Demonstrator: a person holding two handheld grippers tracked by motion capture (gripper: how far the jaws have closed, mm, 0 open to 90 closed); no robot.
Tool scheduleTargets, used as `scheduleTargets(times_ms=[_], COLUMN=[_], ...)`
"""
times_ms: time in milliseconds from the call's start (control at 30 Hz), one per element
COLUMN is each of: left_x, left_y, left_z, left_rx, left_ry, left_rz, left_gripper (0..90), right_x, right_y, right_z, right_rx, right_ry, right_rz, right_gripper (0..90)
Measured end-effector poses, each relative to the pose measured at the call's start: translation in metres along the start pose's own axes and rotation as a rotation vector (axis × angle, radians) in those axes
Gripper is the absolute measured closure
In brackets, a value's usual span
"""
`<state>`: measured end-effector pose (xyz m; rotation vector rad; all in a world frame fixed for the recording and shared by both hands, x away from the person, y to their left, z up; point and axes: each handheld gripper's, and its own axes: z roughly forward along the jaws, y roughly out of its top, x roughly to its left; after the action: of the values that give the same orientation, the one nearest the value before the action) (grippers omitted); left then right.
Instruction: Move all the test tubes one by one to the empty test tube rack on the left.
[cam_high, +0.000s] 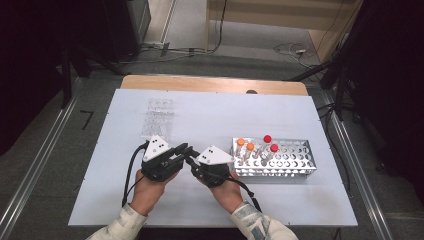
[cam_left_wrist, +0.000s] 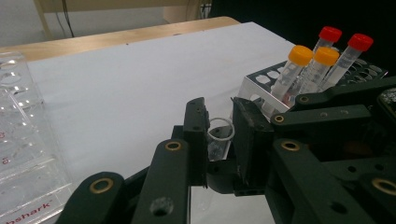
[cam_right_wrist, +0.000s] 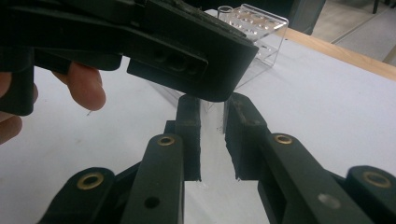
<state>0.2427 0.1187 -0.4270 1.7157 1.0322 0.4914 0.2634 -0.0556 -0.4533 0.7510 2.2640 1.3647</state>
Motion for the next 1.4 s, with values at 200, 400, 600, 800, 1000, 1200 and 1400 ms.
scheduleTargets(times_ms=[200, 400, 600, 800, 1000, 1200, 1400], left_x=[0.000, 0.000, 0.001, 0.007, 0.021, 0.035, 0.049], left_y=[0.000, 0.000, 0.000, 0.004, 0.010, 0.018, 0.028], left_z=[0.000, 0.000, 0.000, -0.002, -0.007, -0.014, -0.024], left_rx=[-0.003, -0.001, -0.005, -0.010, -0.015, -0.031, -0.070], left_ry=[0.003, 0.003, 0.009, 0.025, 0.060, 0.100, 0.130], left_rz=[0.003, 0.006, 0.004, -0.013, -0.049, -0.065, -0.095], left_gripper=[76.4, 76.5, 76.5, 76.5, 76.5, 76.5, 76.5], right_x=[0.000, 0.000, -0.002, -0.004, -0.004, -0.006, -0.010], right_y=[0.000, 0.000, 0.000, 0.000, -0.001, -0.004, -0.015], right_z=[0.000, 0.000, 0.001, -0.003, -0.020, -0.042, -0.062], right_rx=[-0.001, 0.000, 0.014, 0.040, 0.043, 0.039, 0.039], right_ry=[0.000, 0.000, 0.019, 0.044, 0.064, 0.072, 0.081], right_rz=[0.003, 0.001, 0.027, 0.026, 0.027, 0.009, 0.014], right_gripper=[73.2, 72.7, 56.6, 36.6, 32.3, 29.8, 29.7])
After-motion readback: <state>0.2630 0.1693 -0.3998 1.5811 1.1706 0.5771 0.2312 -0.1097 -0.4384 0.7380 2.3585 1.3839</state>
